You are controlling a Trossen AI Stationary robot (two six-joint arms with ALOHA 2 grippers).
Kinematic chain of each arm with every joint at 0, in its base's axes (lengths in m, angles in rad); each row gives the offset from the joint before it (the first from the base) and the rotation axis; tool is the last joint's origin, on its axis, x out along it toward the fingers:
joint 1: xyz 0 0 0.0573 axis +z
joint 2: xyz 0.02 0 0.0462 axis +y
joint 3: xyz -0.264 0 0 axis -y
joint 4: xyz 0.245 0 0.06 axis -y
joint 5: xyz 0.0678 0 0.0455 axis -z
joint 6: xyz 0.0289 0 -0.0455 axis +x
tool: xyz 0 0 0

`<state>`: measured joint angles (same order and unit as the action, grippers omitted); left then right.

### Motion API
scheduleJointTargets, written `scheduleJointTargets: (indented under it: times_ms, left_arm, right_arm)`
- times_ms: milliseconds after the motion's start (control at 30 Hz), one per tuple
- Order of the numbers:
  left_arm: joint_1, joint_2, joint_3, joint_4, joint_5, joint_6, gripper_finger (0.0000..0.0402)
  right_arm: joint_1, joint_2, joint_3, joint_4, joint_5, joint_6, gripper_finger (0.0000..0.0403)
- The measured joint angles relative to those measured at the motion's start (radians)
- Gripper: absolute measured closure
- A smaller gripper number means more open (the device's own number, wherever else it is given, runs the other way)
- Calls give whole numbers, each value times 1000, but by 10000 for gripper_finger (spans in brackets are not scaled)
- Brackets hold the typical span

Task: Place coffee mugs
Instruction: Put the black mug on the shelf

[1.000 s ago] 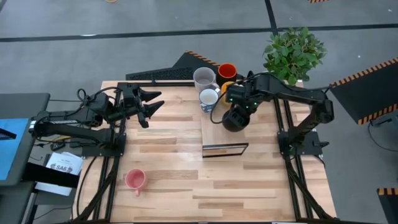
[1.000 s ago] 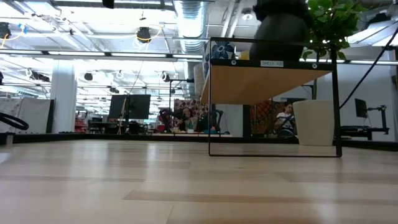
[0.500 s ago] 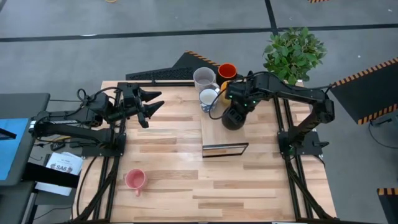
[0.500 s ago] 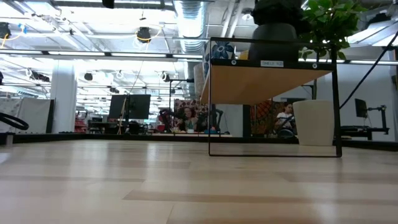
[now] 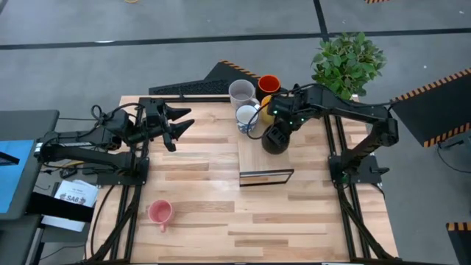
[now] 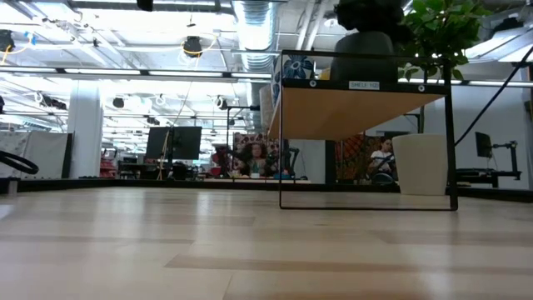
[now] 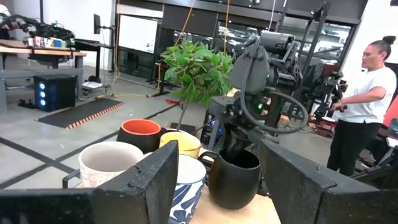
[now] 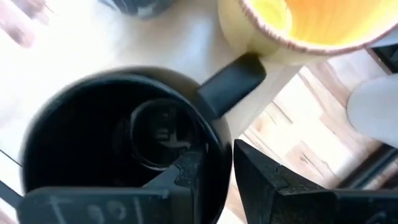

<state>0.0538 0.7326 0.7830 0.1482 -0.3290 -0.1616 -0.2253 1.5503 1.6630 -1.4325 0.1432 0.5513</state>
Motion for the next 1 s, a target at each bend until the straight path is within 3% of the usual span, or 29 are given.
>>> scheduleJointTargets:
  times_ms: [500, 800, 1000]
  left_arm:
    - [0, 0, 0, 0, 0, 0, 195]
    - [0, 0, 0, 0, 0, 0, 195]
    - [0, 0, 0, 0, 0, 0, 195]
  right_arm:
    - [-40, -95, 0, 45, 16, 43, 294]
    - [-39, -127, 0, 158, 17, 42, 294]
    - [-15, -182, 0, 103, 17, 14, 303]
